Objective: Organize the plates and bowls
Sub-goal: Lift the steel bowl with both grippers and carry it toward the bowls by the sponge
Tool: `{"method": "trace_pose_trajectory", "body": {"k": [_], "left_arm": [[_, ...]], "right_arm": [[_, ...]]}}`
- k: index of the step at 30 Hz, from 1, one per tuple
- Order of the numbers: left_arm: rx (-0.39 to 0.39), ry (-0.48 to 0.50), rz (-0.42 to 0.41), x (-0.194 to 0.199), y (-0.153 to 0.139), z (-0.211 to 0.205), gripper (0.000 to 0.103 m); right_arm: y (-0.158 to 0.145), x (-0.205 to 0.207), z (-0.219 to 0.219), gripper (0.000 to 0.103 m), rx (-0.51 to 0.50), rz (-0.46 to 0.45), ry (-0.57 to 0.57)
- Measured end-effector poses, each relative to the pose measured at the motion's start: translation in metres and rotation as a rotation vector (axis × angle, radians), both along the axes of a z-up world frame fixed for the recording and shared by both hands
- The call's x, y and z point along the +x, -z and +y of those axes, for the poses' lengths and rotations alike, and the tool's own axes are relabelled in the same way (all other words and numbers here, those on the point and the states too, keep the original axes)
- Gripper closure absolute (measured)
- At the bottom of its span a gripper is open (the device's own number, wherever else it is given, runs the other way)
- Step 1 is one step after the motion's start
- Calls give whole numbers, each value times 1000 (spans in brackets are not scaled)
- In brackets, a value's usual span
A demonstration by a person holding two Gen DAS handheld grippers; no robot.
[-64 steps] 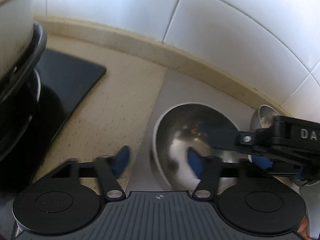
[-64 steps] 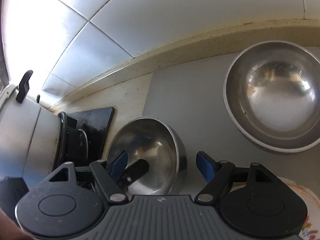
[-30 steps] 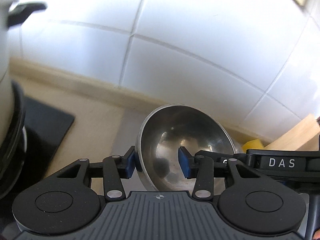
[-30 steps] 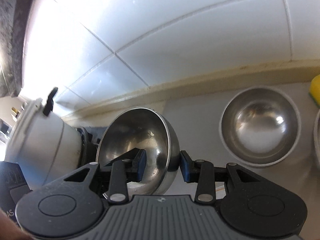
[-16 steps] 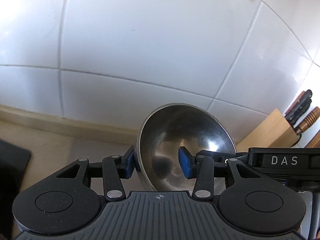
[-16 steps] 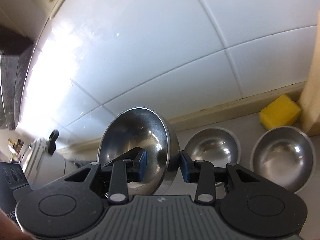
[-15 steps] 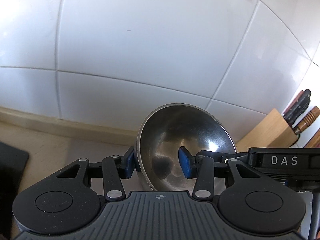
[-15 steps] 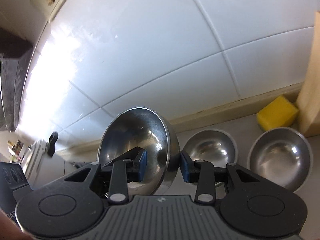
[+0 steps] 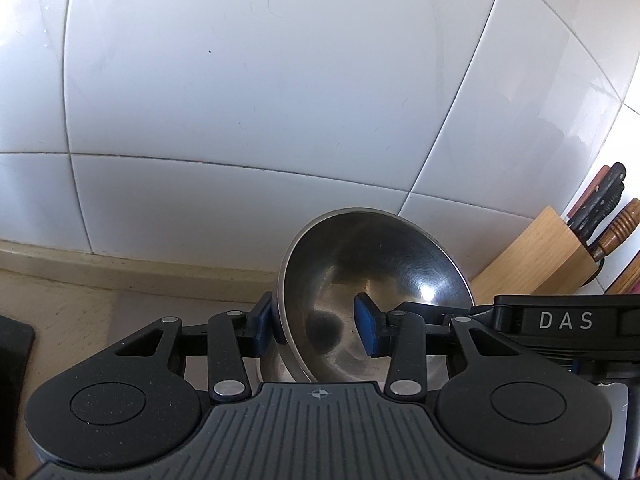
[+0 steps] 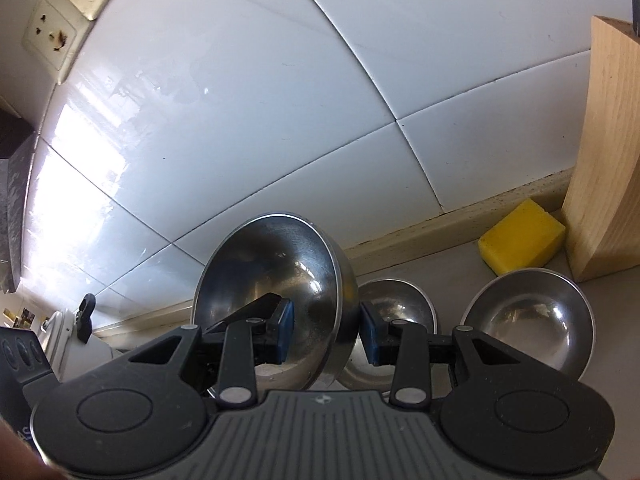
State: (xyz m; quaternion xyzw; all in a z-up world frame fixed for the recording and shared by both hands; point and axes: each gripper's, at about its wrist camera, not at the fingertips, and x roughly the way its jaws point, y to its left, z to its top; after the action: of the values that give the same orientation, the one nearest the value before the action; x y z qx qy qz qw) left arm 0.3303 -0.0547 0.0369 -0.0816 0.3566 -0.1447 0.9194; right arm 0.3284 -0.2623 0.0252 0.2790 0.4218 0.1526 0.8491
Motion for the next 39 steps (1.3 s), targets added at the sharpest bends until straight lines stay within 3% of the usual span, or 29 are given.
{"method": "trace_pose_trajectory", "body": {"k": [39], "left_arm": [[62,7,95,24,35,-20,62]], "right_arm": [[54,30,-1,92,-23,122,18]]}}
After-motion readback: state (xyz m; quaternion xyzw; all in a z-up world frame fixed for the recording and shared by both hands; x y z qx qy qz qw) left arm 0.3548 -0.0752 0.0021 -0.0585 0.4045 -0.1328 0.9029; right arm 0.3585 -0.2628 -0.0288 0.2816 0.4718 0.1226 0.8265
